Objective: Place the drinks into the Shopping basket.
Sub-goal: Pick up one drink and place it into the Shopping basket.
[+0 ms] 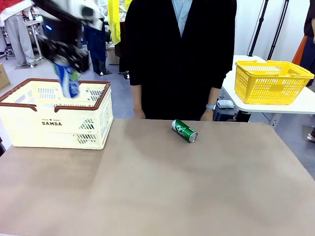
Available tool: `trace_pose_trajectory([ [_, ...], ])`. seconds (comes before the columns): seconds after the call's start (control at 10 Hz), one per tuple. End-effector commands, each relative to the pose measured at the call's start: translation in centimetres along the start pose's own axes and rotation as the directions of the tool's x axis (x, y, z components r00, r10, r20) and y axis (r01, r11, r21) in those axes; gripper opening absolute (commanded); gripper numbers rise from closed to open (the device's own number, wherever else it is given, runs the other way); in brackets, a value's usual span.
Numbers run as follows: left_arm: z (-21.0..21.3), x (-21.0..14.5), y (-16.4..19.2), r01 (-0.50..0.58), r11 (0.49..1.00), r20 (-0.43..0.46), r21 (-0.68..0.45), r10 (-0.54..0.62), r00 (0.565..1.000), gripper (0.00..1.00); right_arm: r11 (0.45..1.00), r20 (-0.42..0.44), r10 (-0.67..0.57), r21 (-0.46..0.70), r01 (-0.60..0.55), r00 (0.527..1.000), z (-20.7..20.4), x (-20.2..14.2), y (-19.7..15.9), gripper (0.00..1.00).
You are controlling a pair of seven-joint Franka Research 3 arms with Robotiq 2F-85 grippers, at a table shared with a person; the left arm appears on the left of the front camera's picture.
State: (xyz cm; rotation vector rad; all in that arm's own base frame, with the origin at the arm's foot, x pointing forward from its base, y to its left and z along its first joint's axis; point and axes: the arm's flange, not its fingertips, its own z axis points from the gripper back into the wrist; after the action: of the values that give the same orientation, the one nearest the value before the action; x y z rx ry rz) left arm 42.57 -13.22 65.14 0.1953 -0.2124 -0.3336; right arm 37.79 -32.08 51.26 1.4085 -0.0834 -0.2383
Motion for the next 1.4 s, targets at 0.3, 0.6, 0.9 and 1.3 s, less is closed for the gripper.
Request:
trace_pose_trajectory([
  [0.3,-9.4,1.1,14.5,-0.125,0.986,0.169,-0.107,0.142,0.975,0.00,1.000,0.003,-0.008,-0.012,0.009,1.000,-0.2,-0.1,0.2,1.00],
  [0.6,-16.5,2.4,16.7,-0.121,0.967,0.136,-0.225,0.154,0.979,0.00,1.000,0.003,-0.008,-0.012,0.009,1.000,-0.2,-0.1,0.2,1.00],
  [0.9,-20.8,4.3,15.9,-0.247,0.945,-0.019,-0.214,0.249,0.968,0.00,1.000,0.003,-0.008,-0.012,0.009,1.000,-0.2,-0.1,0.2,1.00],
  [1.3,-22.0,3.2,15.5,-0.188,0.954,0.021,-0.235,0.198,0.980,0.00,1.000,0.003,-0.008,-0.012,0.009,1.000,-0.2,-0.1,0.2,1.00],
])
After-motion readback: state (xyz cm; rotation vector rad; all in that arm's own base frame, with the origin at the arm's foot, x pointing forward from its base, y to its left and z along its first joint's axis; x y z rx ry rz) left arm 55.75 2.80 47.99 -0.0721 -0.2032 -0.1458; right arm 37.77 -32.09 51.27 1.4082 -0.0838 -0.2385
